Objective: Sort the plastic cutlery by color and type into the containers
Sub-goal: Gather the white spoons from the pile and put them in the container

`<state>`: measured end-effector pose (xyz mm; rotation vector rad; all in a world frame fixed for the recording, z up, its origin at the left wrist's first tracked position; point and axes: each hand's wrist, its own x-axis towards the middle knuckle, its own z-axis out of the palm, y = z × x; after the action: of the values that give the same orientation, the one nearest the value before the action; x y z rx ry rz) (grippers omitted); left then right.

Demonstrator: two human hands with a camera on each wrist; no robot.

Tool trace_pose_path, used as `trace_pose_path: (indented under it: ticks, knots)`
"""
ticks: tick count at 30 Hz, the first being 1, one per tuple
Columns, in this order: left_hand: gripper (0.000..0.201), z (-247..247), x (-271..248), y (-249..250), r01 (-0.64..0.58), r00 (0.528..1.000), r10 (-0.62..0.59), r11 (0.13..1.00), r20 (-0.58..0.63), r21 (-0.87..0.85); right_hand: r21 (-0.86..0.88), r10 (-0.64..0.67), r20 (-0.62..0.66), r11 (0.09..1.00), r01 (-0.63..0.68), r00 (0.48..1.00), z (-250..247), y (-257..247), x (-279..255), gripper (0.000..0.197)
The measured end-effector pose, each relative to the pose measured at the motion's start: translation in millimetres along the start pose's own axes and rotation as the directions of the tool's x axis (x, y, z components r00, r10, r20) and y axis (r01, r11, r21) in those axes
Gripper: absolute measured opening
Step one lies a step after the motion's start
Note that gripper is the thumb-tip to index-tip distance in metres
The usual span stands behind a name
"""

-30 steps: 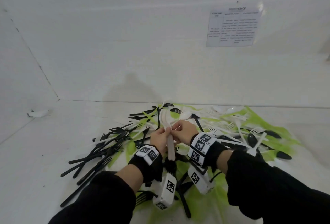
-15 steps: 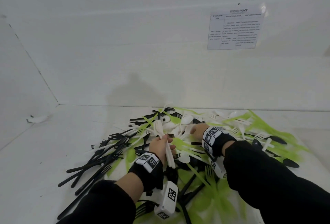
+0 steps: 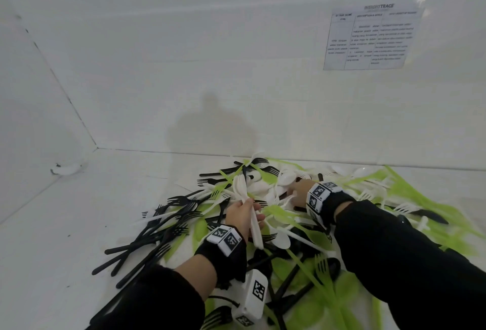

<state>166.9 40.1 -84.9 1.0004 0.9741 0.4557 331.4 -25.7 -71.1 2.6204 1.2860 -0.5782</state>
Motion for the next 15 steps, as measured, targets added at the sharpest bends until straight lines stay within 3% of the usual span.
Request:
trace_pose_path:
  ticks: [6, 8, 11, 15]
  knots:
    - [0.023, 1.0, -1.4, -0.2, -0.001, 1.0, 0.001, 1.0, -0.004, 0.009, 0.006, -0.146, -0.126, 0.989, 0.148, 0.981, 5.6, 1.0, -6.4, 0.041]
    - [0.024, 0.6, -1.3, -0.6, 0.006, 1.0, -0.006, 1.0, -0.004, 0.01, -0.02, -0.17, -0.099, 0.985, 0.169, 0.98, 5.9, 1.6, -6.0, 0.036]
    - [0.026, 0.1, -3.9, 1.7, 0.003, 1.0, -0.003, 1.0, 0.0, 0.001, -0.134, -0.122, -0.114, 0.985, 0.106, 0.986, 1.2, -0.7, -6.6, 0.026]
    - [0.03, -2.0, -3.0, 4.8, -0.016, 1.0, 0.016, 1.0, 0.002, -0.003, -0.023, -0.08, -0.171, 0.997, 0.077, 0.982, -6.2, 6.2, -8.7, 0.029]
